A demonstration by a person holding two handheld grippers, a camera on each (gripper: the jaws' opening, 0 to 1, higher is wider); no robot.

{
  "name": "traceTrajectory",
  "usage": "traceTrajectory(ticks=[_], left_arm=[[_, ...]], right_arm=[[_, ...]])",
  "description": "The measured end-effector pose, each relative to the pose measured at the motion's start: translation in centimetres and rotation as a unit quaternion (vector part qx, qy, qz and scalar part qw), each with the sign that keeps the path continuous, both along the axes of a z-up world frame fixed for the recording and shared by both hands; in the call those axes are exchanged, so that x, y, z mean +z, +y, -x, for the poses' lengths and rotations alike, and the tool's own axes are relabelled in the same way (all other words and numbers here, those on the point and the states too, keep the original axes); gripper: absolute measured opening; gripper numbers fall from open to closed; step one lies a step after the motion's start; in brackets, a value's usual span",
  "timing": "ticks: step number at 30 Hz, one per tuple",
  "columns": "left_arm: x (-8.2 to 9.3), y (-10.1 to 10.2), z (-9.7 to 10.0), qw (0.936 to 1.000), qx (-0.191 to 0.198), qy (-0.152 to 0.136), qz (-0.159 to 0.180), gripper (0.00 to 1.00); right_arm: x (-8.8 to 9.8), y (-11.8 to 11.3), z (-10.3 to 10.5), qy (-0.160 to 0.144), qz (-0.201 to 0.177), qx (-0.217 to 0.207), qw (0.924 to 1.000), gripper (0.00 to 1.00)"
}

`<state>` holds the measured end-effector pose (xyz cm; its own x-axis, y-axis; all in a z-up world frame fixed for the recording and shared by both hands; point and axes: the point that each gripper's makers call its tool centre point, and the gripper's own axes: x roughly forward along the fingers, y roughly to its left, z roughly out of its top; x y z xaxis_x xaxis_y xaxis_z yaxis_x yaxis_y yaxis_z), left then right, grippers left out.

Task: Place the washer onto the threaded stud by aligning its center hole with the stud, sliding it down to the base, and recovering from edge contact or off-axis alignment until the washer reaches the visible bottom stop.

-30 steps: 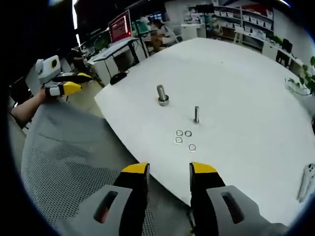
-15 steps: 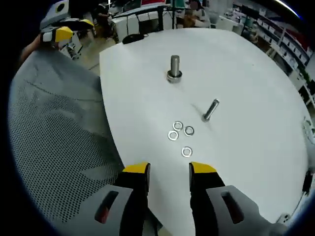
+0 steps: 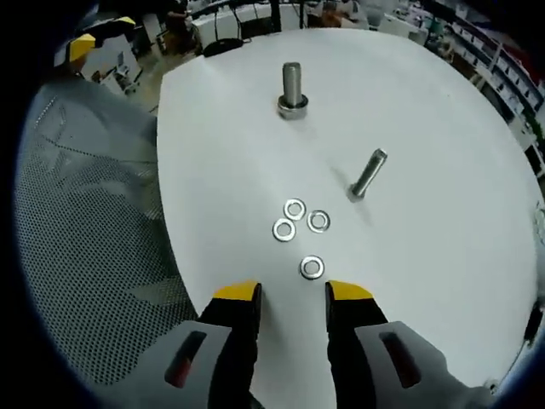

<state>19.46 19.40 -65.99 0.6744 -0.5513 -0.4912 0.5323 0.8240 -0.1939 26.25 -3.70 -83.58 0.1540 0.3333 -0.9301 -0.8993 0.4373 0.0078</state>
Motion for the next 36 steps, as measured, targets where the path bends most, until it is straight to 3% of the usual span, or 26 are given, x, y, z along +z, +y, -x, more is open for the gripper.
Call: traceTrajectory(ticks=[14, 25, 30, 36], left_arm=[[-0.1, -0.2, 0.0, 1.0, -0.002, 0.004, 0.003, 0.31], [-0.3, -0.1, 0.1, 0.9999, 0.0, 0.011, 0.004, 0.31], [0.0, -0.3, 0.1, 0.9999, -0.004, 0.007, 0.013, 0.31], [0.0, -0.2, 0.1, 0.9999, -0.003, 0.005, 0.009, 0.31]], right_arm=[[-0.5, 0.2, -0.9, -0.003, 0.003, 0.017, 0.9998, 0.26], [-0.7, 0.9, -1.0, 0.012, 0.047, 0.082, 0.9954, 0.23], [-0.8, 1.0, -1.8, 0.017, 0.054, 0.093, 0.9941, 0.12], [-0.8, 1.0, -1.1, 0.054, 0.102, 0.146, 0.9825, 0.15]])
